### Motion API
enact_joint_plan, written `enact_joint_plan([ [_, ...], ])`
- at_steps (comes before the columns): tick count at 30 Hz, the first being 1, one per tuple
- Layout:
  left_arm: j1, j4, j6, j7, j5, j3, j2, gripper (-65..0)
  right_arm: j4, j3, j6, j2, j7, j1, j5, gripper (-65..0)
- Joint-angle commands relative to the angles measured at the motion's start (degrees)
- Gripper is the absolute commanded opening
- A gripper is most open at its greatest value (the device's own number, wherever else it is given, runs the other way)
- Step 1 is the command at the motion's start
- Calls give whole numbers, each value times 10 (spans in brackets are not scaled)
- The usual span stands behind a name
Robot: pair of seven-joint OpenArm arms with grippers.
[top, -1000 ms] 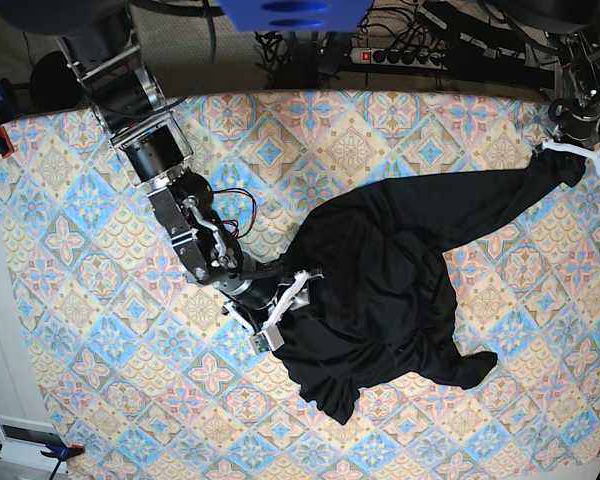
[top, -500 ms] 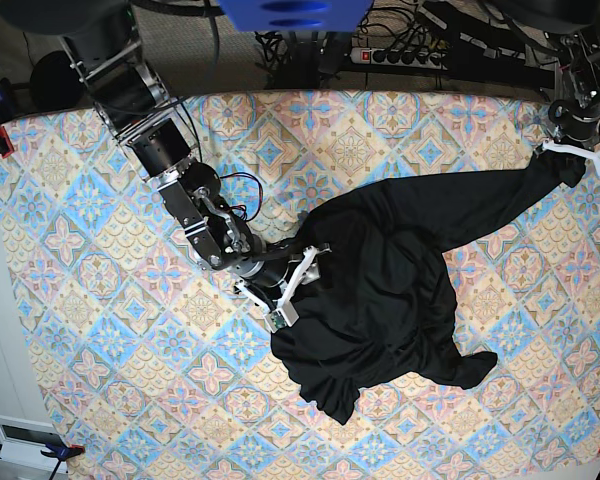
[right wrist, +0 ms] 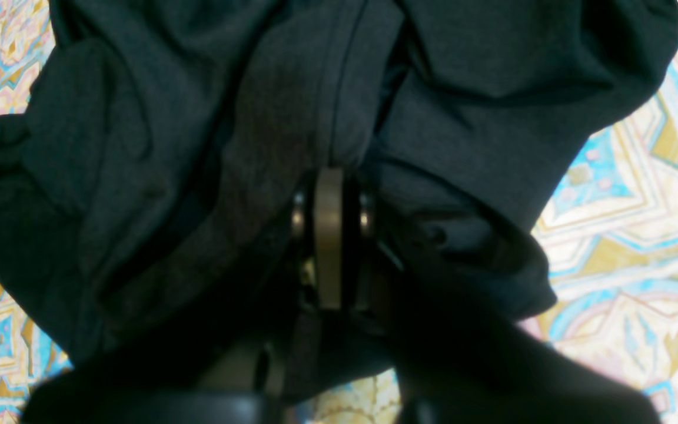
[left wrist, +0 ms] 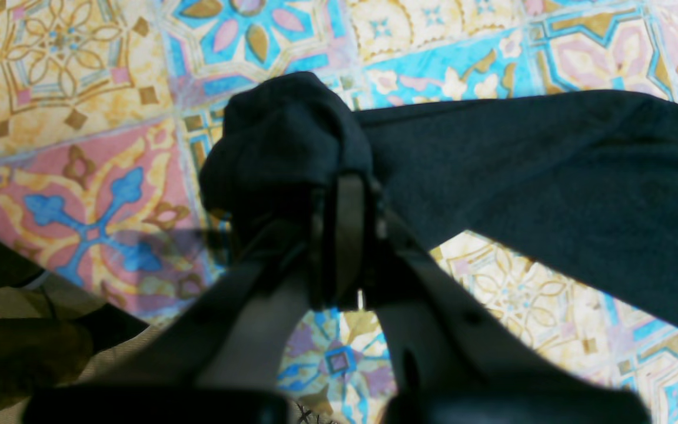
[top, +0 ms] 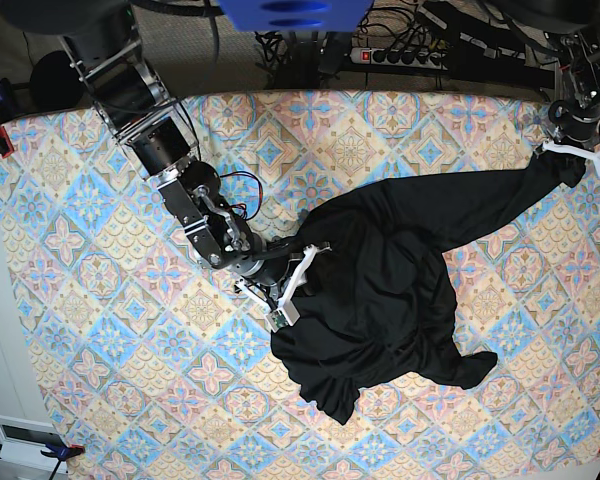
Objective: Layout the t-shirt on the table in an organized manner, then fold the t-shirt properly
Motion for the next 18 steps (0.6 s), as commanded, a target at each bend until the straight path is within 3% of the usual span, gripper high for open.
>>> enact_joint_plan([
  [1,3,8,-2,-12,-1,-6,-10,-650,19,3,4,-1,13,16,5,-628],
  [10,2,8,-2,-12,-1,-6,-10,-650,114,16,4,5,13,-4,7,-650],
  [18,-1,12,-3,-12,-1,-2,-10,-650,205,108,4,76,-6,-51,8,-650],
])
